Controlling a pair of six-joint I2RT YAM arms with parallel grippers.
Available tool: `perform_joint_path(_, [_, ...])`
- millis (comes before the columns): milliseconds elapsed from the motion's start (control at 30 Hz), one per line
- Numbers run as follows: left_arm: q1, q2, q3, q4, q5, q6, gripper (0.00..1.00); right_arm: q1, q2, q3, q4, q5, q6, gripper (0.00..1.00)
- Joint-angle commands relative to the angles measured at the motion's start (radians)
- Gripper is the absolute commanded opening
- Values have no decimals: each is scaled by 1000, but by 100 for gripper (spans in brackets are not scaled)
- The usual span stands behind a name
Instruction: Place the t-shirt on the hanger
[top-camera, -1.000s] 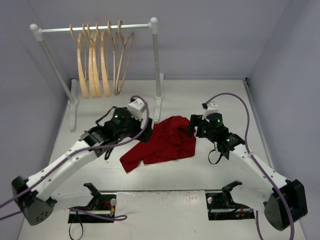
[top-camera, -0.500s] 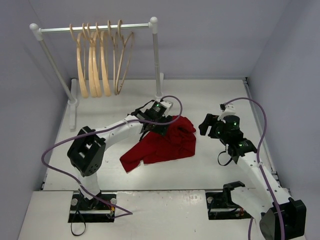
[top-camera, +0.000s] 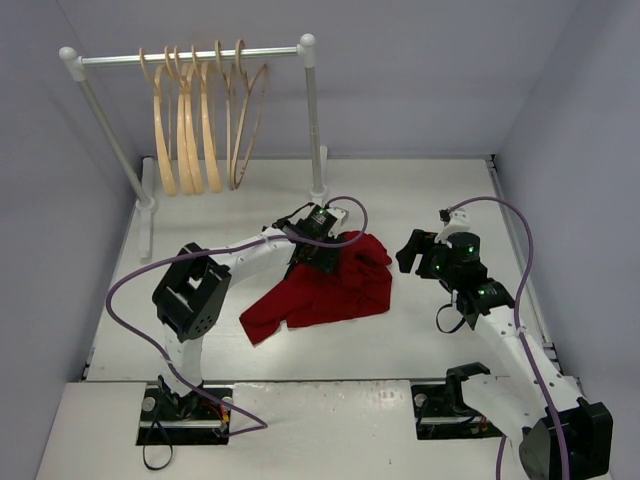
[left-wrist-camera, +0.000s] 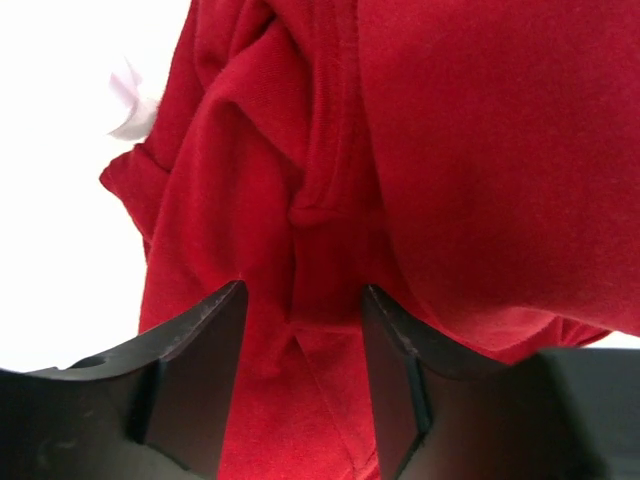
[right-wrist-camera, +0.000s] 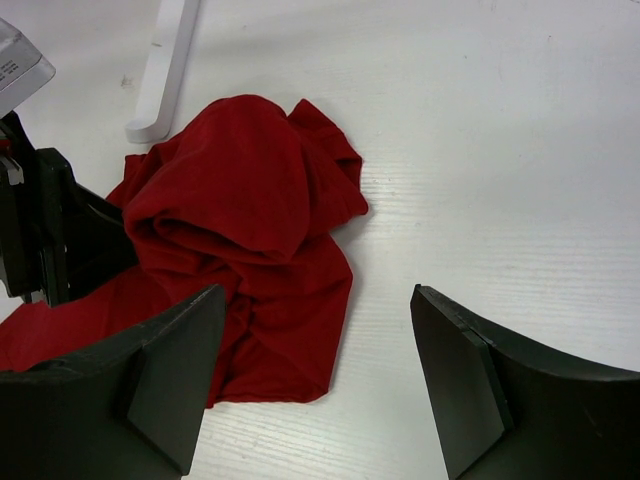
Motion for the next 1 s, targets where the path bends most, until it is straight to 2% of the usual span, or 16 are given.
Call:
perform_joint_path(0, [3,-16,45,21,36,-23,42,0,12,5,44,-12,1,72])
perform_joint_path(100, [5,2,48,29,64,-34,34,0,19,7,46,-14,3,72])
perform_joint_path(133, [5,2,49,28,72,-34,34,0,19,7,46,-14,3,72])
perform_joint_path(333, [6,21,88,-31,95,-33,1,0,13,8,47,2,3,72])
perform_joint_path(400, [9,-13,97,-55,90,-25,0,0,26,14,47,-8,1,72])
perform_joint_path(533, [9,-250,100,-148,-57,28,0,2,61,25,59,-26,11,71])
perform_joint_path(667, [12,-409,131,-279,-212,80,0,4,105,34,89,-50,24,71])
perform_joint_path(800, [35,-549,114,-351,-318,109,0,30,187,35,157,-97,45,67])
perform_joint_path(967, [46,-667,40,-379,-366,112,0,122,320,54,205,-130,32,59])
